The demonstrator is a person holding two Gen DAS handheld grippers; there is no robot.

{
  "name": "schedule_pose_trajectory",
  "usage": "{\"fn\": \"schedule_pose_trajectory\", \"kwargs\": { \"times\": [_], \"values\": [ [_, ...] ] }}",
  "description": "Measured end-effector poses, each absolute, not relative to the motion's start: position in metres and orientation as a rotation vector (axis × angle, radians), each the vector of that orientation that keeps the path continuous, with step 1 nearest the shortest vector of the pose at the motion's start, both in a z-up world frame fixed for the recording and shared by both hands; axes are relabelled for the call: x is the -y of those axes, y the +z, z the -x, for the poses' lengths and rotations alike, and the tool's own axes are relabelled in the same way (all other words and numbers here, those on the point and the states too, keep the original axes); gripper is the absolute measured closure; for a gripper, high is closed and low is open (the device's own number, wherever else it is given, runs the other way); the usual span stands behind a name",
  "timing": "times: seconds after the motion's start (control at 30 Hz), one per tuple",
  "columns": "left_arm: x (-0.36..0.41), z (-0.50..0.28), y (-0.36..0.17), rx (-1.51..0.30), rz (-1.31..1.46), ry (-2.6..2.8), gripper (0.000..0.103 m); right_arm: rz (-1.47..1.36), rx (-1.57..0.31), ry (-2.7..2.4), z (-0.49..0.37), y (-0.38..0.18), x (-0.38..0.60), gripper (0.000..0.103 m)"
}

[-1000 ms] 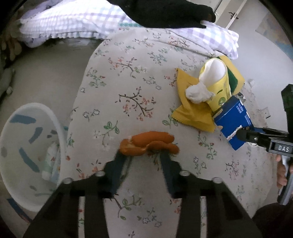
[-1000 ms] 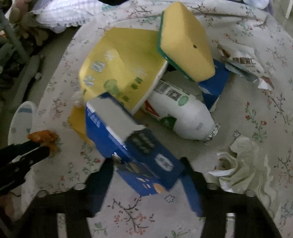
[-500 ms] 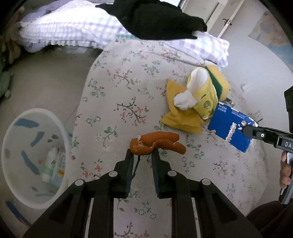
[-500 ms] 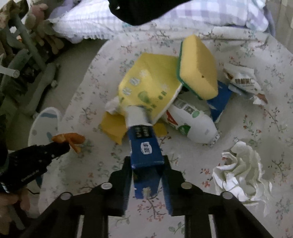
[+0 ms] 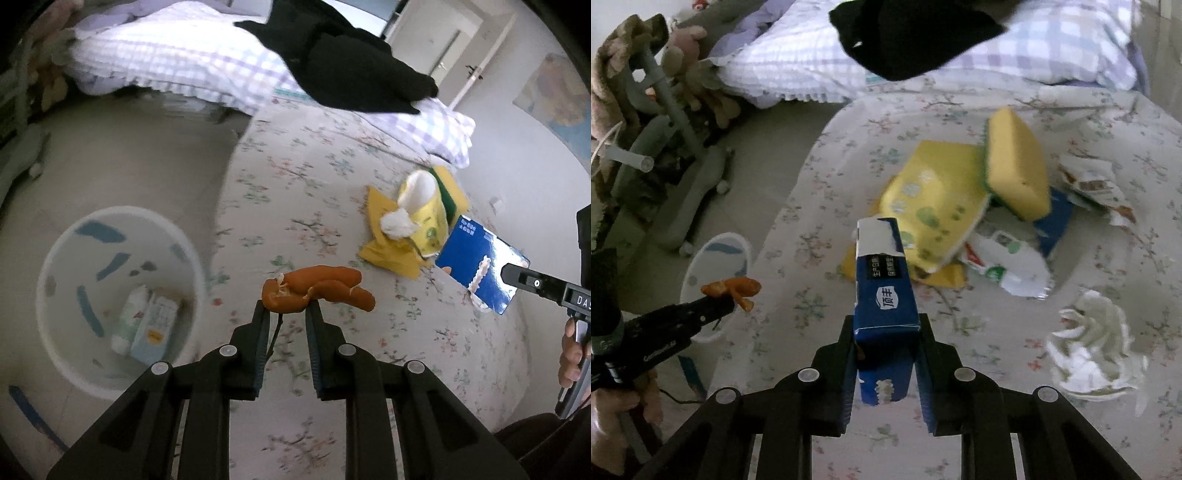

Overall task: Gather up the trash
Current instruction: 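Carry peel and blue box over the wastebasket and release both inside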

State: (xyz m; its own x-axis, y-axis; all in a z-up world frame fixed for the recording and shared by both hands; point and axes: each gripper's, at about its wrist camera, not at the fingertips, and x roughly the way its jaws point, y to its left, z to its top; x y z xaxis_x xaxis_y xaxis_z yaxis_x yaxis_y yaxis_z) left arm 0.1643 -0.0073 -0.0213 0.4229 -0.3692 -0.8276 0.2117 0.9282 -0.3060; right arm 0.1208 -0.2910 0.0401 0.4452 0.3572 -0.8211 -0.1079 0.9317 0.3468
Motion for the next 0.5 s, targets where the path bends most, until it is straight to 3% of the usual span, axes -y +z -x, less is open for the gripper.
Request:
{"fn": "schedule_pose_trajectory", "kwargs": {
  "times": [0.5],
  "values": [
    [-0.088,-0.158,-0.027,-1.071,0.236,-0.17,0.082,-0.211,-1.093,0.449,-0.154,0.039,0.186,0.078]
  ]
}}
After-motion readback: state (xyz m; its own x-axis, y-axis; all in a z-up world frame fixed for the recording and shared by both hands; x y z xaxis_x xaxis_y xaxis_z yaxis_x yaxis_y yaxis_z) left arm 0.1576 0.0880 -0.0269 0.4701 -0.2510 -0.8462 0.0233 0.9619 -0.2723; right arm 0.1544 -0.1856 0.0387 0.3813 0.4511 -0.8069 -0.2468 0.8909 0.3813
